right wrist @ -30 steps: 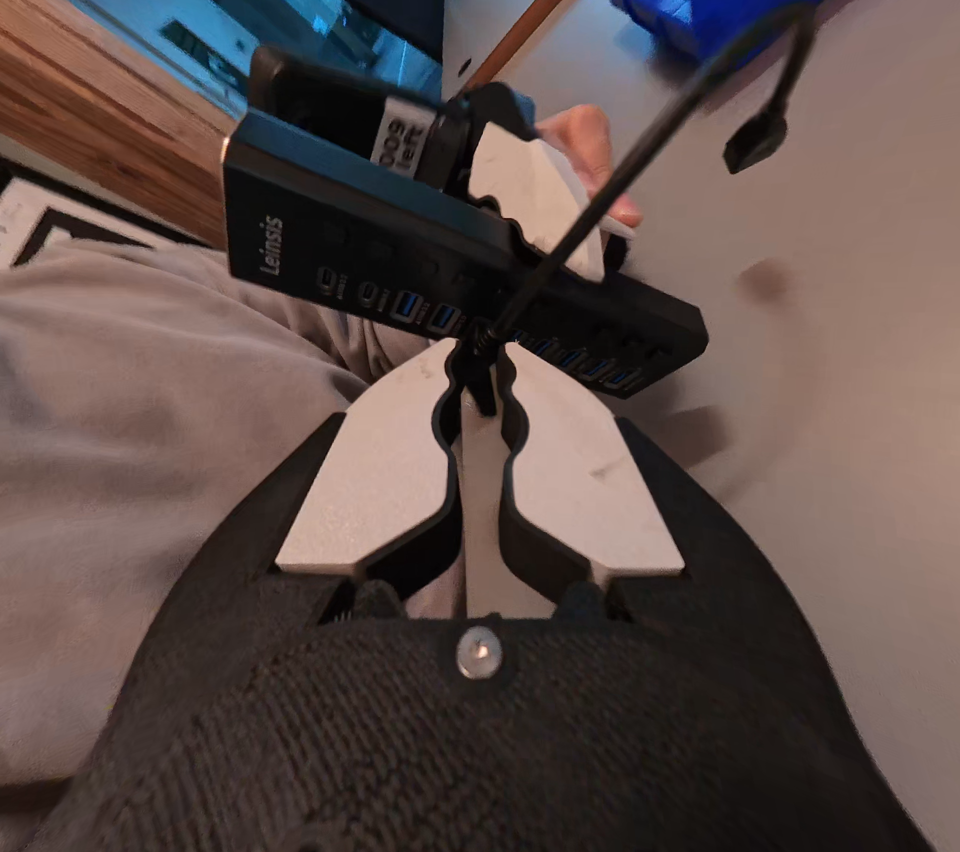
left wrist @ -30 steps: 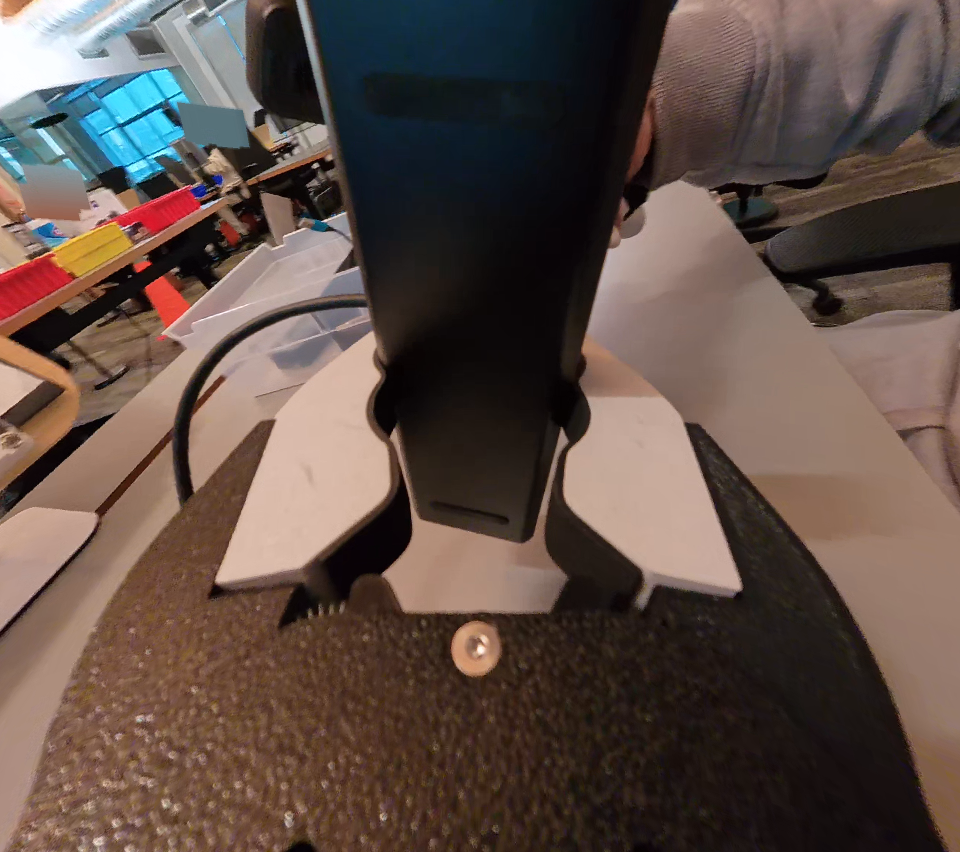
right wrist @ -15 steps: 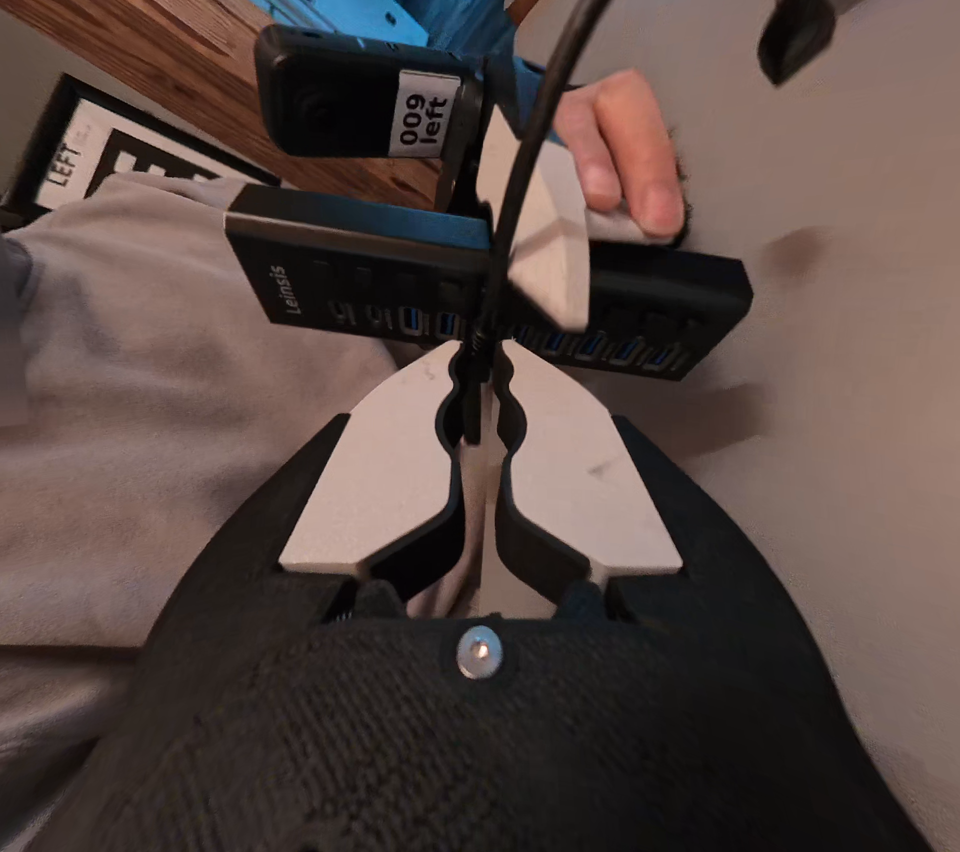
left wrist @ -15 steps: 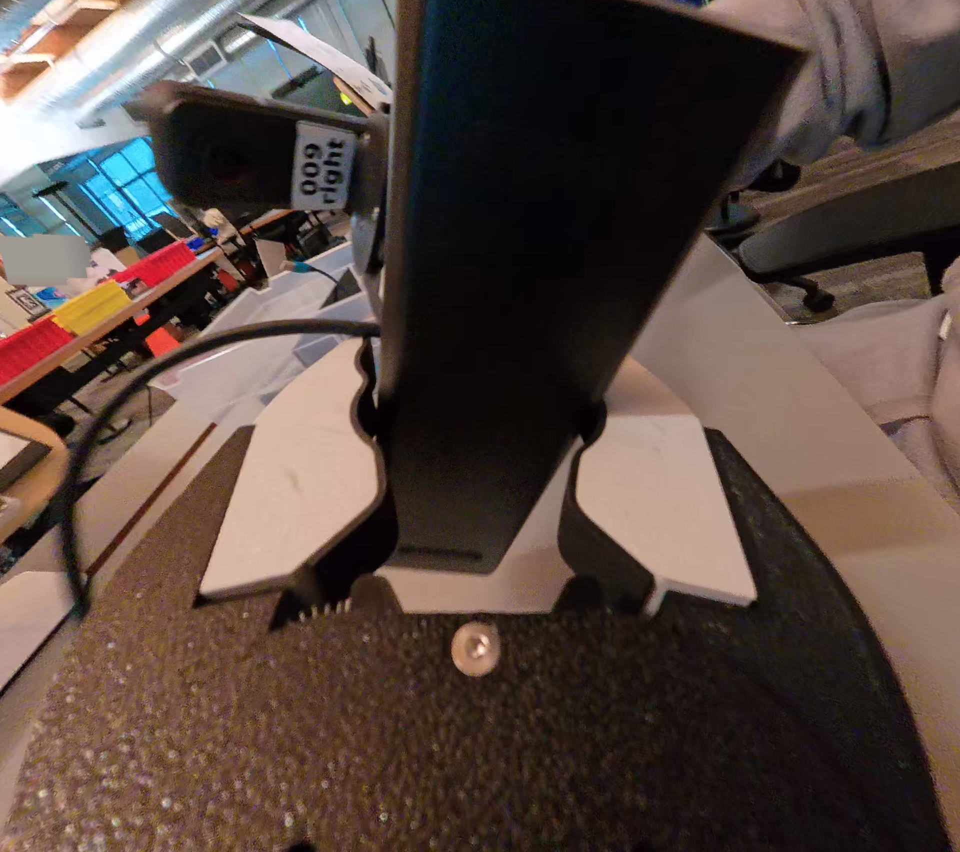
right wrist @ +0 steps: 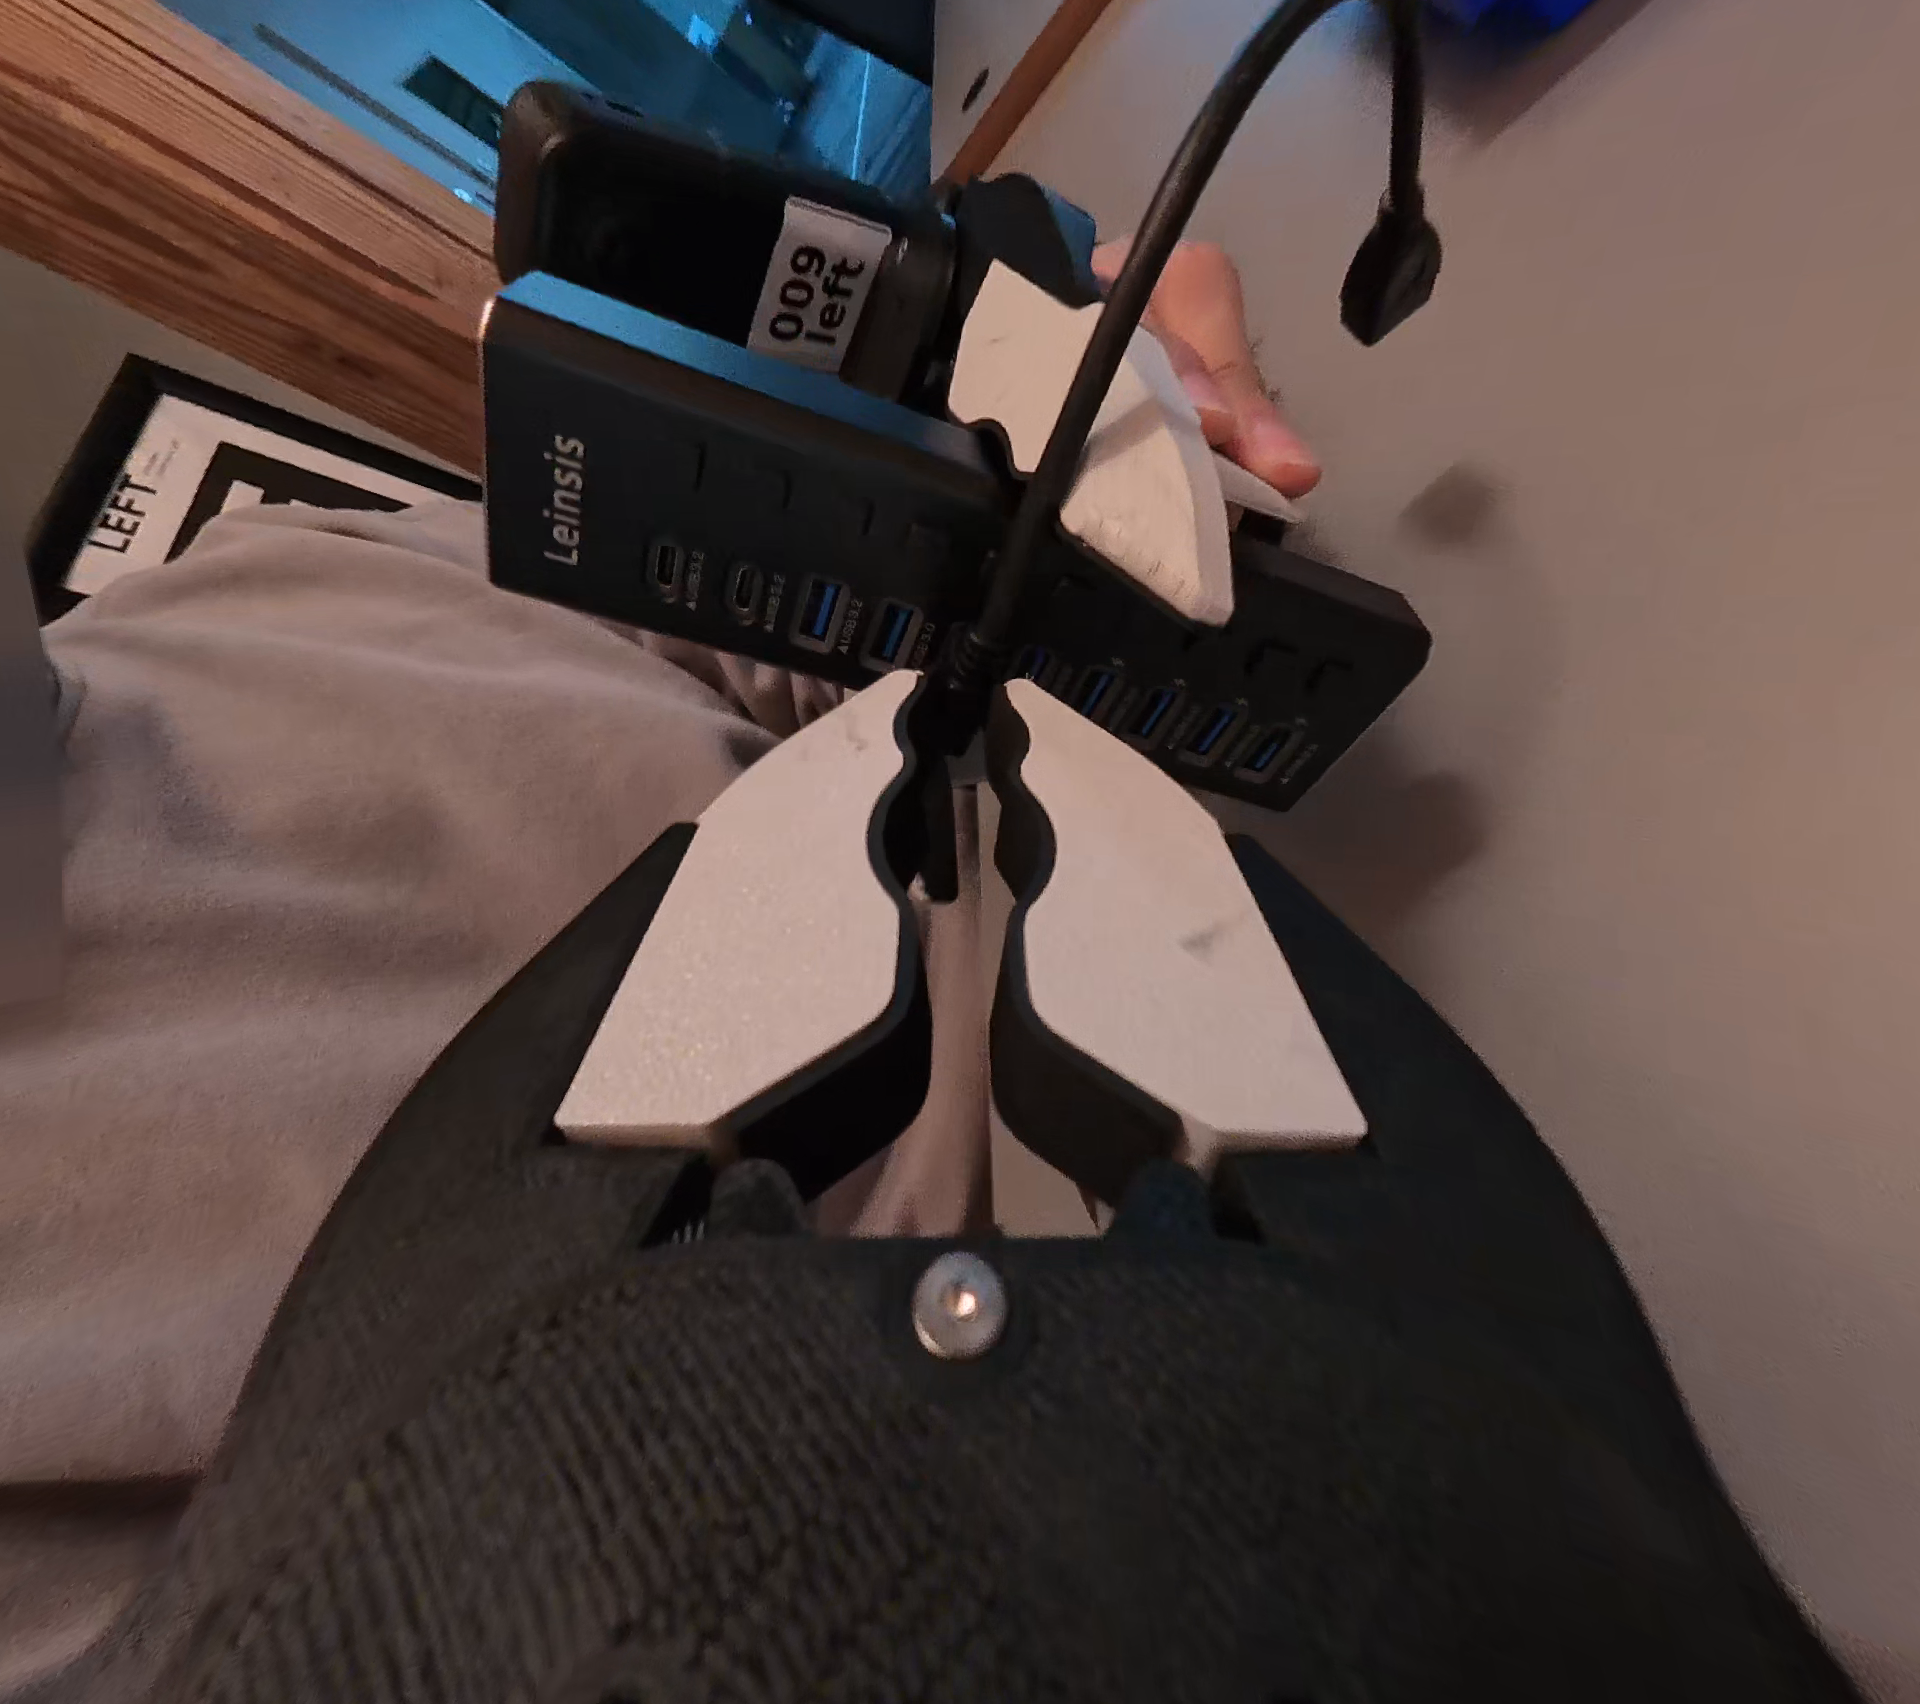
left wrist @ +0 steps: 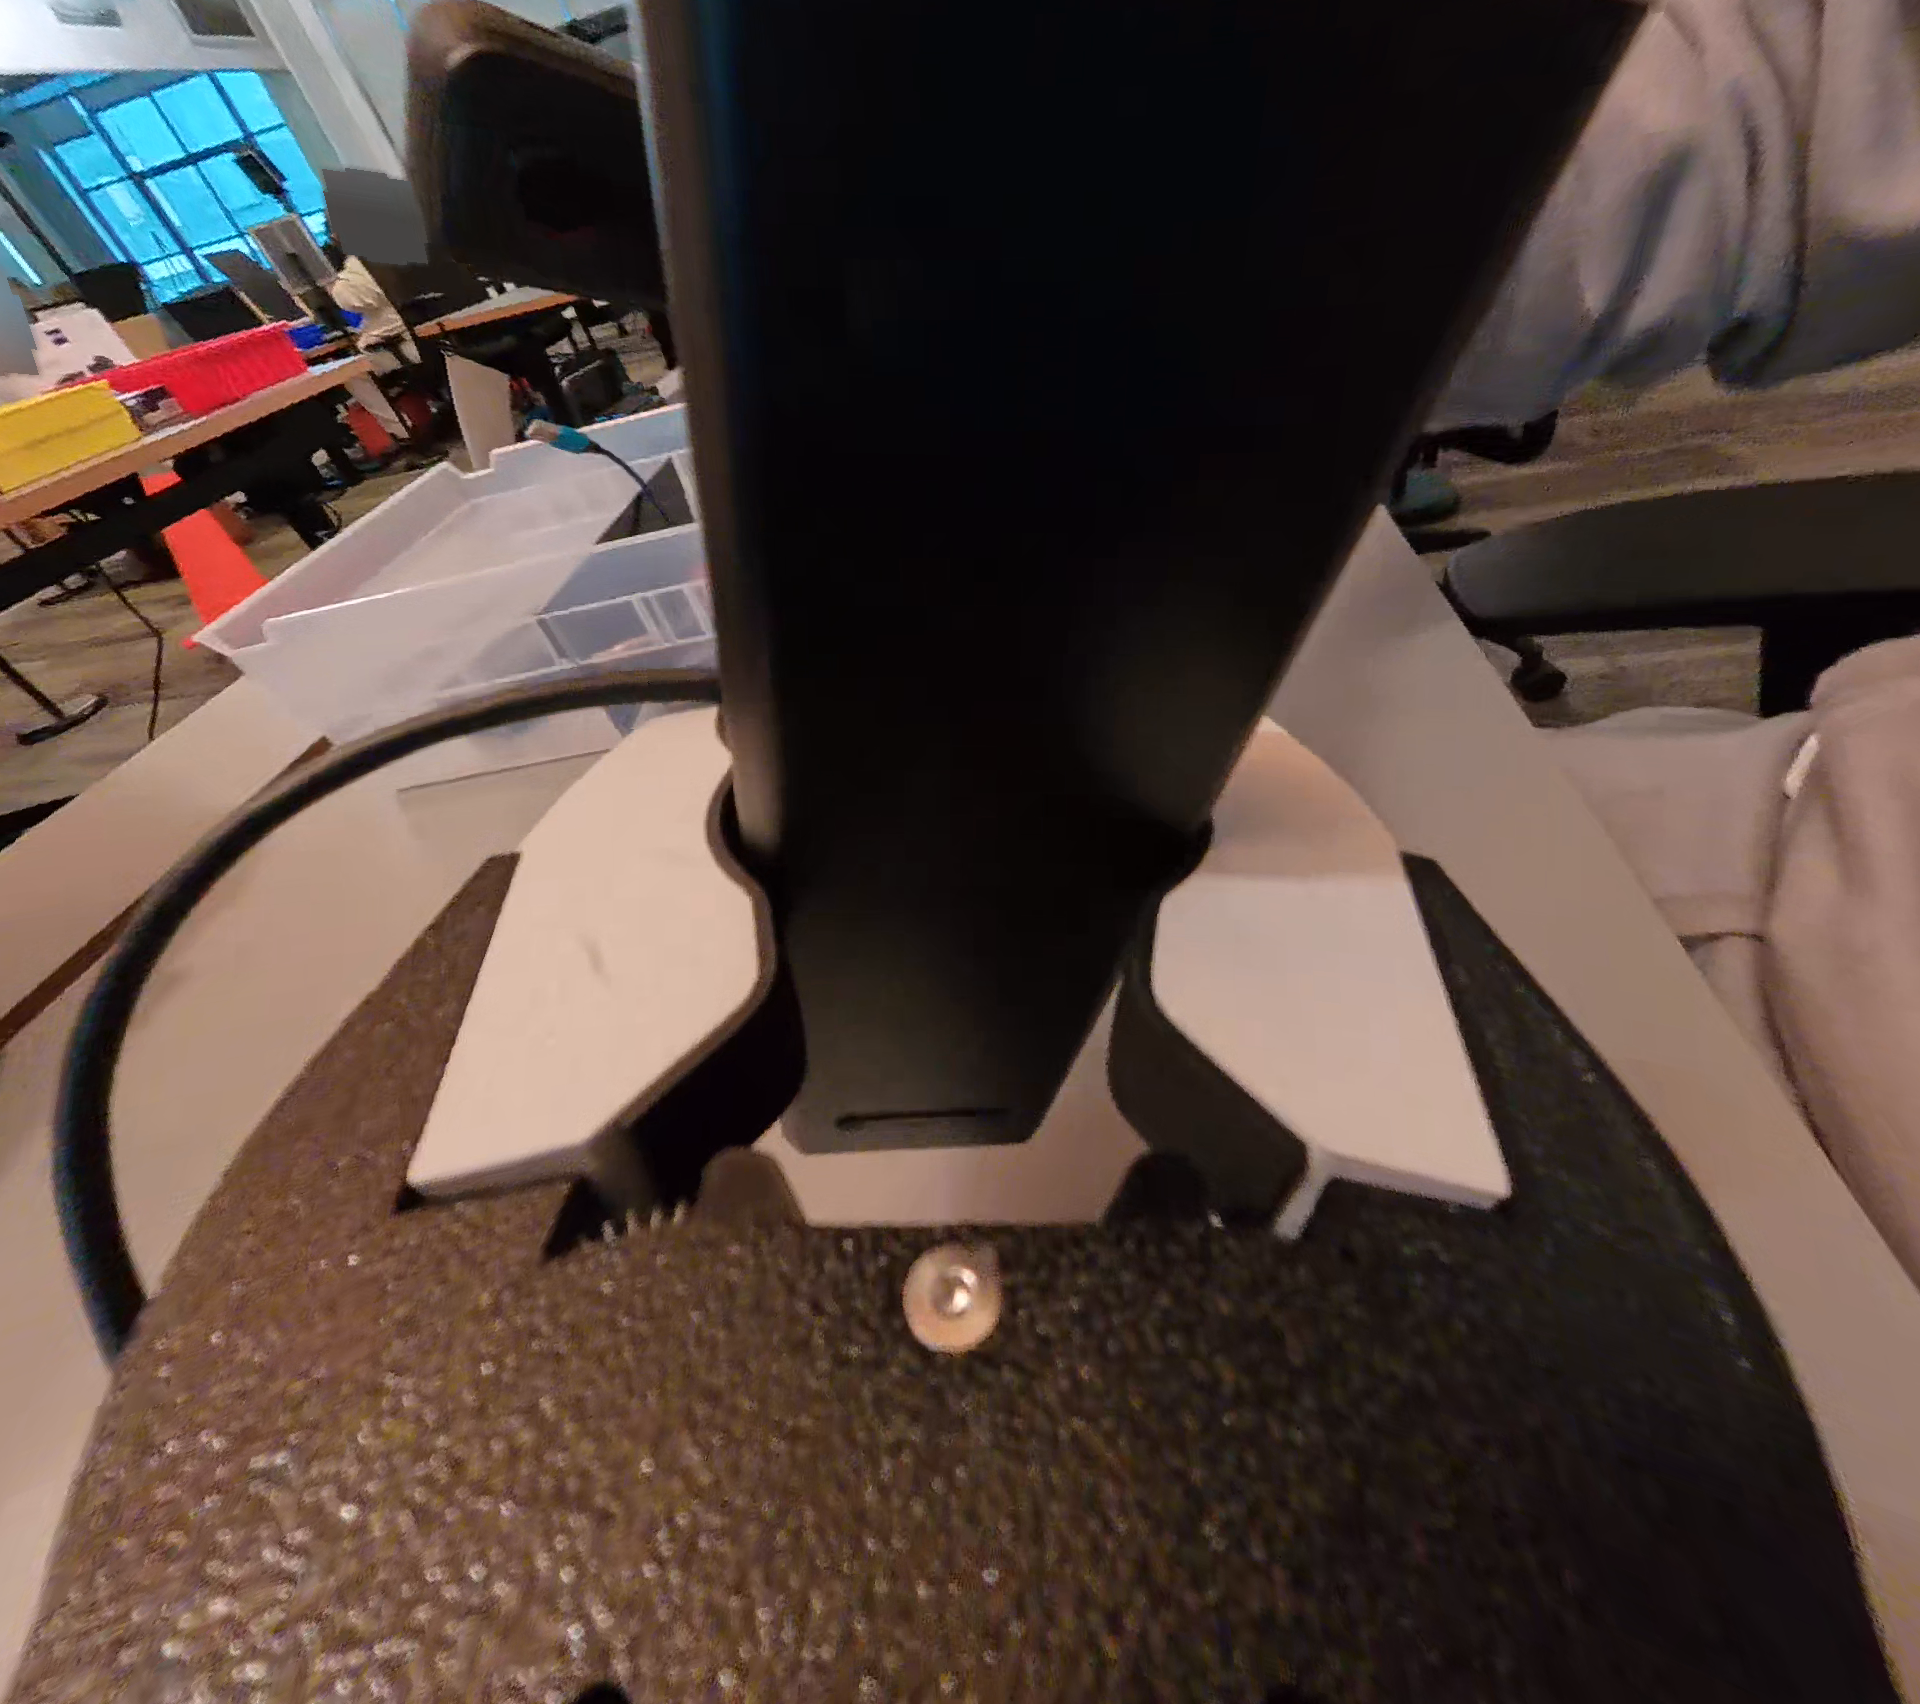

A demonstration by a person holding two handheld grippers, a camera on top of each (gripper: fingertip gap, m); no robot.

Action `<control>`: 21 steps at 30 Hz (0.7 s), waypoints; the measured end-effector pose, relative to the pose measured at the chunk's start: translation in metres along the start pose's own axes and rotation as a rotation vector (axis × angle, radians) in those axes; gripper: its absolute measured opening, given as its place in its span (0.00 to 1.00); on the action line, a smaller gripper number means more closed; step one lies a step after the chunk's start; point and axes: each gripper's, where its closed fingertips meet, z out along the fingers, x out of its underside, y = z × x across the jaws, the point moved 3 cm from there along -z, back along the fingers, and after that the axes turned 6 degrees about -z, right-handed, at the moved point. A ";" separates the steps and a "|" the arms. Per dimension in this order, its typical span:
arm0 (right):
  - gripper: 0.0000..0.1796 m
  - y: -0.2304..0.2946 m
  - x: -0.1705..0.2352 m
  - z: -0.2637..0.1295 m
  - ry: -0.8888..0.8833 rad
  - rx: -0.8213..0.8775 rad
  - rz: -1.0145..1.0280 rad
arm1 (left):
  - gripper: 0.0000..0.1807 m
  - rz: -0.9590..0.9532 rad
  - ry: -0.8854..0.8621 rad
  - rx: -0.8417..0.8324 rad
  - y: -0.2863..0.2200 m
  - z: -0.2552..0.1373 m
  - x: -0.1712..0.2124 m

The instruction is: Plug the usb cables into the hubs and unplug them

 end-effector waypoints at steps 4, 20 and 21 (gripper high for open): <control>0.05 -0.008 0.002 -0.022 -0.015 0.070 0.016 | 0.41 0.039 -0.002 0.052 -0.008 -0.002 -0.001; 0.05 0.044 -0.014 -0.276 -0.204 0.611 -0.293 | 0.41 -0.101 -0.127 -0.059 0.036 -0.061 -0.015; 0.05 0.039 -0.006 -0.290 -0.149 0.676 -0.312 | 0.41 -0.110 -0.126 -0.049 0.035 -0.060 -0.014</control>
